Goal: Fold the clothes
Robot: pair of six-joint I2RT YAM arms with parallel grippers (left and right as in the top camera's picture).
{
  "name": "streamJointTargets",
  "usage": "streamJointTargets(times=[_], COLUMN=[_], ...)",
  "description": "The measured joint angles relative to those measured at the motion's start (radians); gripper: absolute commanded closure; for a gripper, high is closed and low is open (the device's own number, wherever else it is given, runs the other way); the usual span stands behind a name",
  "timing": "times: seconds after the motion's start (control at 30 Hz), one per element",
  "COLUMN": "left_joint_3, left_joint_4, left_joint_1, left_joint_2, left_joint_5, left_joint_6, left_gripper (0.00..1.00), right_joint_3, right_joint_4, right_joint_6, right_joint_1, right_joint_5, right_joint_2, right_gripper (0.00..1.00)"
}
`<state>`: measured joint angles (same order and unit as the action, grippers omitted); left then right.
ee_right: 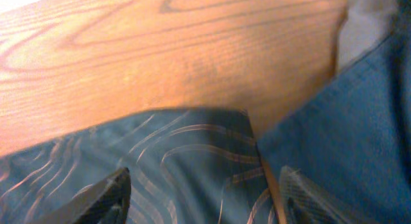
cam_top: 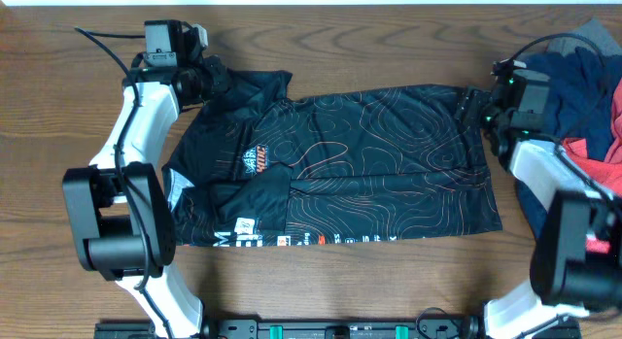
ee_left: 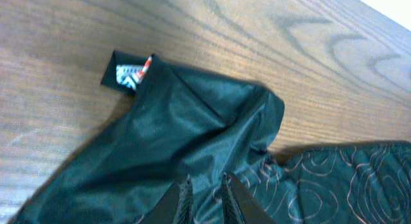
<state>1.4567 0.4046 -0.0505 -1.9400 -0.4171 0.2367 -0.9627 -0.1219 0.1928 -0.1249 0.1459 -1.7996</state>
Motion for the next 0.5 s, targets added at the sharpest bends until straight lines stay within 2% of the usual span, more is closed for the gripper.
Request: streamJointTargets(times=[0.17,0.23,0.3,0.37,0.5], left_joint_3=[0.0,0.0,0.0,0.0,0.0], left_joint_4=[0.032,0.008,-0.032,-0.074,-0.192], left_joint_1=[0.0,0.0,0.0,0.0,0.001], left_joint_2=[-0.001,-0.001,-0.001,-0.001,-0.02], left_joint_5=[-0.002,-0.002,0.006,0.023,0.047], left_joint_6=[0.0,-0.002,-0.001,-0.005,-0.009], left_gripper=[0.8,0.48,0.34,0.29,0.26], right_joint_3=[-0.003,-0.008,-0.024,-0.037,-0.064], right_joint_4=[-0.156,-0.164,-0.163,-0.159,-0.119], right_joint_6=[0.0,0.0,0.0,0.0,0.0], right_joint_1=[0.002,0.002,0.002,0.002,0.002], right_joint_5=[-0.005,-0.007,-0.008,-0.008,-0.007], right_joint_2=[-0.143,-0.174,-0.203,-0.213,-0.213], right_gripper=[0.32,0.29,0.27,0.26,0.22])
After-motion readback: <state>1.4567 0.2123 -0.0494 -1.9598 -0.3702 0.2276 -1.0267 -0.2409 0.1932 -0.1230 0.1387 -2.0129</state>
